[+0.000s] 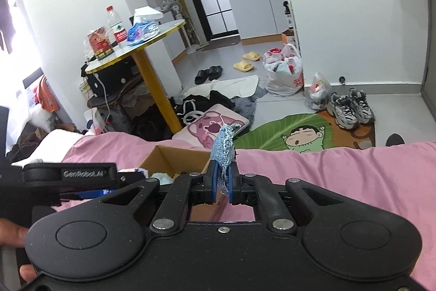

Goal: Organize soft objects
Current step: 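Carry the tissue pack and small plush over the box with both tools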

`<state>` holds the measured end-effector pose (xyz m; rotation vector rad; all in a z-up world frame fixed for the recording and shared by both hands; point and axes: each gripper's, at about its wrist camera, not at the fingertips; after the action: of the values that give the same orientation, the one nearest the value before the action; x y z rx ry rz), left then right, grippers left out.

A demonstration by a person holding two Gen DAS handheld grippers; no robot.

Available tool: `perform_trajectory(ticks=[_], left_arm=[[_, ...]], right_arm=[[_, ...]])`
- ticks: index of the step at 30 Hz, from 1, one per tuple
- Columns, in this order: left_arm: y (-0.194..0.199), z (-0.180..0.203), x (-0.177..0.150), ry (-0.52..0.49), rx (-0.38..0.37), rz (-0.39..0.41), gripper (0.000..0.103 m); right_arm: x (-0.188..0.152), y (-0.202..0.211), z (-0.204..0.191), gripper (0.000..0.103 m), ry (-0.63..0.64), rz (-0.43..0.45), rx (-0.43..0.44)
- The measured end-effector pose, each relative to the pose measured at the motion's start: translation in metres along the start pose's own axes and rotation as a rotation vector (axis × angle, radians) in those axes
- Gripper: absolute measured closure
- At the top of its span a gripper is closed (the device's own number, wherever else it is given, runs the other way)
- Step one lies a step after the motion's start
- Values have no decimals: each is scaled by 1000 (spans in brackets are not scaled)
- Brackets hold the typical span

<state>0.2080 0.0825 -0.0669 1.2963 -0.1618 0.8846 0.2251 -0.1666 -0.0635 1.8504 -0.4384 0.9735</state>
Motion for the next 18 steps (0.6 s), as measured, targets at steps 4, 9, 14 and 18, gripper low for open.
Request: perform_trajectory(ticks=[4, 9, 14, 18], left_arm=[[-10, -6, 3, 7, 1, -13, 32], [-30, -8, 8, 9, 7, -42, 32], [-47, -7, 16, 5, 32, -40, 32], [-65, -12, 17, 3, 71, -50, 32]], right_arm=[[-1, -7, -9, 95, 18, -18, 3], [-2, -15, -13, 95, 26, -45, 15], [0, -24, -14, 95, 24, -66, 10], [0, -36, -13, 95, 26, -90, 8]])
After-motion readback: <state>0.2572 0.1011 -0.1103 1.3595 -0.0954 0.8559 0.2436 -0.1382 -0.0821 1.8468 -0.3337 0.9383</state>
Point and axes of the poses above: each gripper's, at about its wrist camera, not at the fingertips, and y roughly against the way its jaws point, z to its right, x to its top, and after that the axes turned 5 degrees about y, right-handed
